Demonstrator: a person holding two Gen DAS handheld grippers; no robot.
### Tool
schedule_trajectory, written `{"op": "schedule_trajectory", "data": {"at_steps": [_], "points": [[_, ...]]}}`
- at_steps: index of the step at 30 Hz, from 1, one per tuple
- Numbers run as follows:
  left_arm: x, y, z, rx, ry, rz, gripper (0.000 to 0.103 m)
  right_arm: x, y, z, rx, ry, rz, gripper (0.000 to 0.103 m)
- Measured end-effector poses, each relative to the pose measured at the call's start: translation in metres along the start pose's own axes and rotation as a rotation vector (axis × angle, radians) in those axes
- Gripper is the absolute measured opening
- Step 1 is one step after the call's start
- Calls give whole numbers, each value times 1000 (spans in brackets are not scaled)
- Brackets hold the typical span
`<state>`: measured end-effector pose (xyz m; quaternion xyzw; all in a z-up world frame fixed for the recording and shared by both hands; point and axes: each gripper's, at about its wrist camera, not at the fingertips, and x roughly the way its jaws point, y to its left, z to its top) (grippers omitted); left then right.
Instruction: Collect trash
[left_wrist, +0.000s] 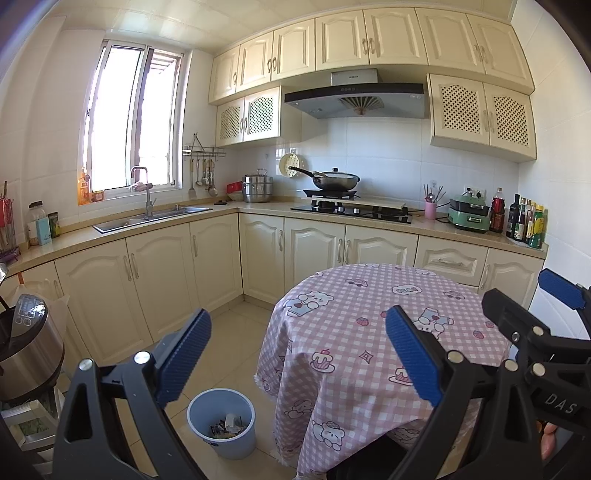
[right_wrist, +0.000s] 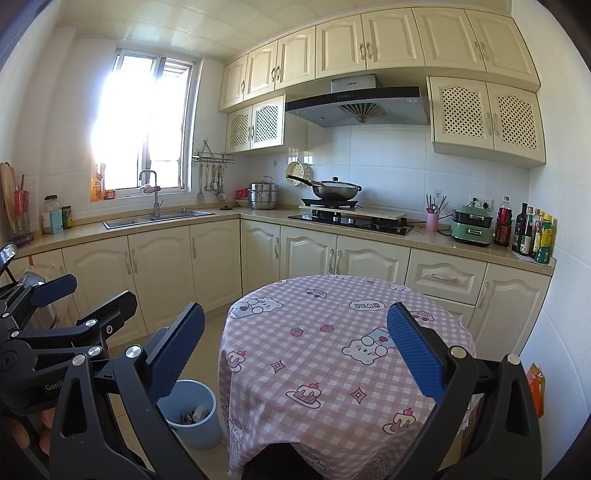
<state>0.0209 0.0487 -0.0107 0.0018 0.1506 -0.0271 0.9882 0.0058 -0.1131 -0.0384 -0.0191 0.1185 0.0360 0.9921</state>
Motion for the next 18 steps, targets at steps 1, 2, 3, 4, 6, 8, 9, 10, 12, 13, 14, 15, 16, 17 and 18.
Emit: {"op": "schedule_trajectory", "data": {"at_steps": [1,2,3,4,6,8,9,10,12,13,14,15,16,17,18], "points": [[2,0,1,1,1,3,93,3,0,1,-1,2,4,95],[4,1,1,0,1,5,93,5,1,1,-2,3,5,96],[7,2,2,0,4,7,93,9,0,2,-4,6,6,96],[11,2,3,0,8,10,93,13,0,2,-3,9,9,96],[19,2,4,5,14,16,93,20,-1,3,-1,16,13,96],[29,2,7,11,25,24,93,31,-2,4,1,27,14,95],[35,2,8,12,32,26,93,37,-3,4,4,32,15,95],[40,2,9,15,39,27,93,43,-4,4,6,39,15,95],[54,0,9,20,58,32,93,54,-7,4,11,53,16,96],[59,-1,9,23,67,34,93,60,-8,4,14,63,17,96],[66,-1,9,26,79,37,93,66,-9,4,18,70,18,95],[72,-2,8,27,89,41,93,71,-10,4,20,78,21,95],[78,-3,9,28,99,46,93,77,-11,4,22,86,25,95],[85,-4,9,30,110,49,93,81,-13,4,24,90,25,95],[90,-4,9,30,117,52,93,86,-14,4,27,94,27,95]]}}
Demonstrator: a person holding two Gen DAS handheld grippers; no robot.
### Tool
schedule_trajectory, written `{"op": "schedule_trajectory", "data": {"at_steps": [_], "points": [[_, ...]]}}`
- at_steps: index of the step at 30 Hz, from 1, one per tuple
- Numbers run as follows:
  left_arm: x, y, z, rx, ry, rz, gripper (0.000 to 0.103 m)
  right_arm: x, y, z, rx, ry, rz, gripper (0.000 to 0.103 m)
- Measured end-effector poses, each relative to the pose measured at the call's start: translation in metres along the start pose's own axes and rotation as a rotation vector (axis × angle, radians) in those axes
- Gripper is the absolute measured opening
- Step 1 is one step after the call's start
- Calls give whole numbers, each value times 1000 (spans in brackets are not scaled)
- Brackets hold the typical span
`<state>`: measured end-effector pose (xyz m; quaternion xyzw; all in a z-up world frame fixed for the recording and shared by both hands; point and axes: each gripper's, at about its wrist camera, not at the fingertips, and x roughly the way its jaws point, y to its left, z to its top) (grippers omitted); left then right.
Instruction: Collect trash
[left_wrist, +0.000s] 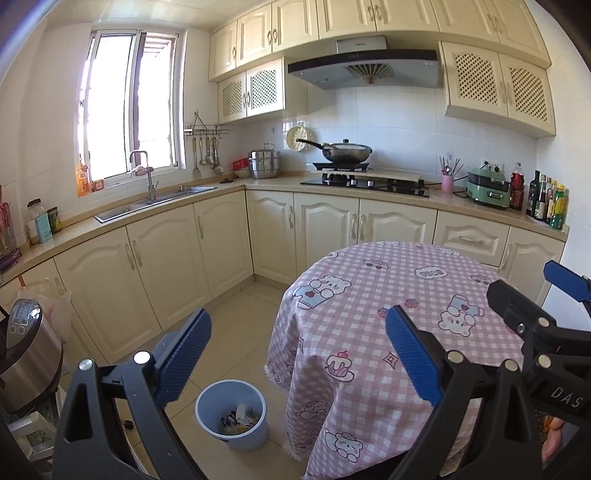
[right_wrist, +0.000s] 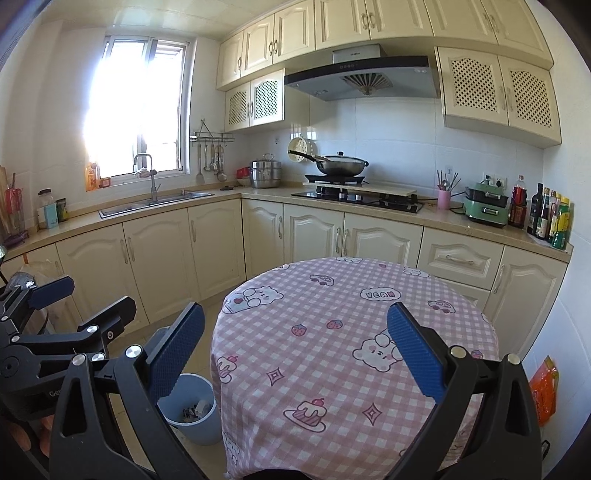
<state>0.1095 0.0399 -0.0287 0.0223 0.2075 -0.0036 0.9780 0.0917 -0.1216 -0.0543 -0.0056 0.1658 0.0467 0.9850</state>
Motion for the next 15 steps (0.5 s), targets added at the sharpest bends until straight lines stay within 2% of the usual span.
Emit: {"op": "schedule_trajectory", "data": {"at_steps": [10,15], "points": [[52,-4,16,9,64,27,93,51,-11,7,12,60,25,95],[86,-16,23,20,111,17,93,81,-26,9,28,99,18,95]]}}
